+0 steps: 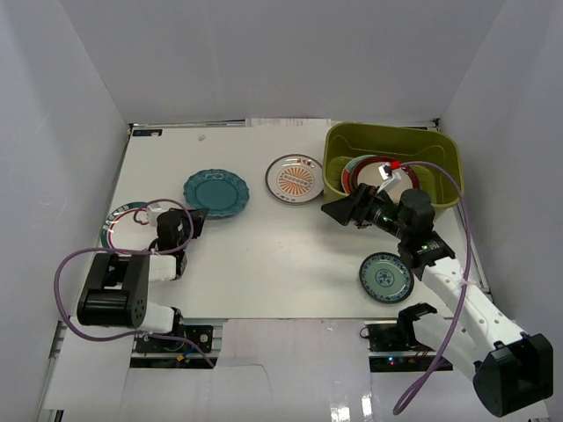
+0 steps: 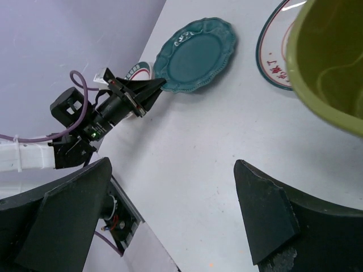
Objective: Place the plates into the plastic bin on the countertop
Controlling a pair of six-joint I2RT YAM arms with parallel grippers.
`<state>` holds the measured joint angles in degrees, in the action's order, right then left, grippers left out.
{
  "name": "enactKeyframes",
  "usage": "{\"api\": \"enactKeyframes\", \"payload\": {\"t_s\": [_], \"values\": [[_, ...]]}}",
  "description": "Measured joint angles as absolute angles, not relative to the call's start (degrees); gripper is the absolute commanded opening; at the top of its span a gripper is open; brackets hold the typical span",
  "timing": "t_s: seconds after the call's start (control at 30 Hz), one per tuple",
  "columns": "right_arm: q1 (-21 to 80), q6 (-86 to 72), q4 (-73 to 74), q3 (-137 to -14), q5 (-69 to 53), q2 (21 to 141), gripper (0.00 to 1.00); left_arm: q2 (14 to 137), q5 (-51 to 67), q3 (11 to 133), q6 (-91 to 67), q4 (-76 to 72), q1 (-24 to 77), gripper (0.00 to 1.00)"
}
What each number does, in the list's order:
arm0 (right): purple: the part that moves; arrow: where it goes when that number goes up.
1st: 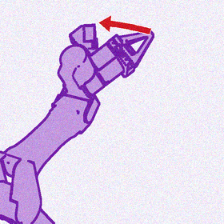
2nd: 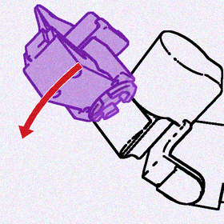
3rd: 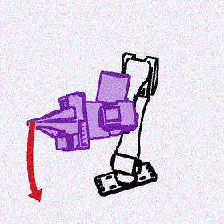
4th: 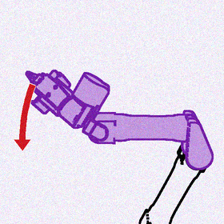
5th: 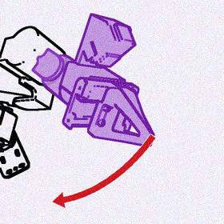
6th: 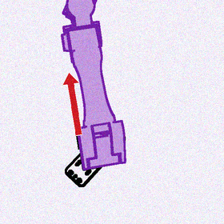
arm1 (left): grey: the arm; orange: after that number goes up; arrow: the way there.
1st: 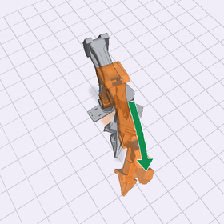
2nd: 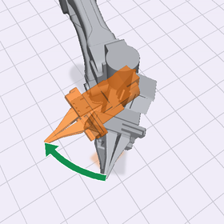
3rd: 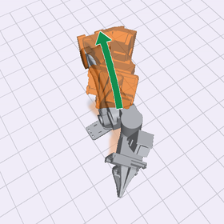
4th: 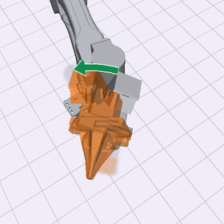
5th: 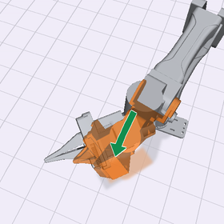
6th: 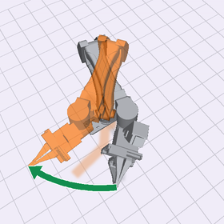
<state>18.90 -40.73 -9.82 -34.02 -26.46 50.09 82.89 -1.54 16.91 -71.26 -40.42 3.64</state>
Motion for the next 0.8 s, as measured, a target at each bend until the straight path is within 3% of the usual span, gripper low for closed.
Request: {"api": "enactKeyframes", "payload": {"t_s": [0.33,0.5,0.8], "values": [[35.2,-41.8,-14.5,-36.5,-19.6,58.6,0.90,73.1,3.6,8.6,-71.7,-42.2,2.2,0.00],[42.3,-43.1,-17.5,-37.9,-16.5,65.8,0.90,61.6,5.1,7.2,-70.6,-36.4,1.7,0.00],[45.2,-47.8,-23.7,-37.5,-12.1,74.1,0.90,39.4,14.5,7.2,-68.9,-25.7,1.5,0.00]]}}
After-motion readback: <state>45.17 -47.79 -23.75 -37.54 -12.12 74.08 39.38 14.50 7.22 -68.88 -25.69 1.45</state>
